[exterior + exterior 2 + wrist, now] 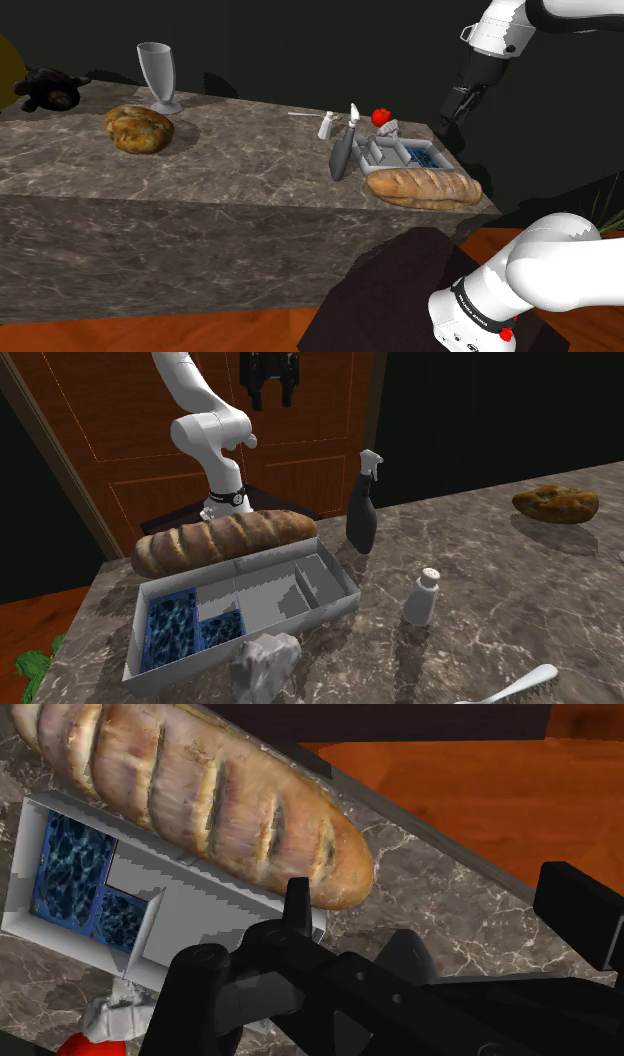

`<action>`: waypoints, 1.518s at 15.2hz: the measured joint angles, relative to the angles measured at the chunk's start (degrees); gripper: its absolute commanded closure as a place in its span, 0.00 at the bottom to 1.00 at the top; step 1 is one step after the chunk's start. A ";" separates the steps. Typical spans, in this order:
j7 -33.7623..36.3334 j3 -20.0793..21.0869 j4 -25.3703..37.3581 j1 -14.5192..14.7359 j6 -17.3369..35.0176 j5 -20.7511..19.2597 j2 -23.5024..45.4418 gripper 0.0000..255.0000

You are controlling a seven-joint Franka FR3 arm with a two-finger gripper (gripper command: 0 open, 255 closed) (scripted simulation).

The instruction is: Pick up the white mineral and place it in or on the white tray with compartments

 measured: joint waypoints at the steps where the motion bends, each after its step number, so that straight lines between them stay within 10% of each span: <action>1: 0.00 0.00 0.00 0.00 0.00 0.00 0.00 0.00; 23: 26.58 -1.36 12.60 -11.19 29.50 -4.35 36.89 0.00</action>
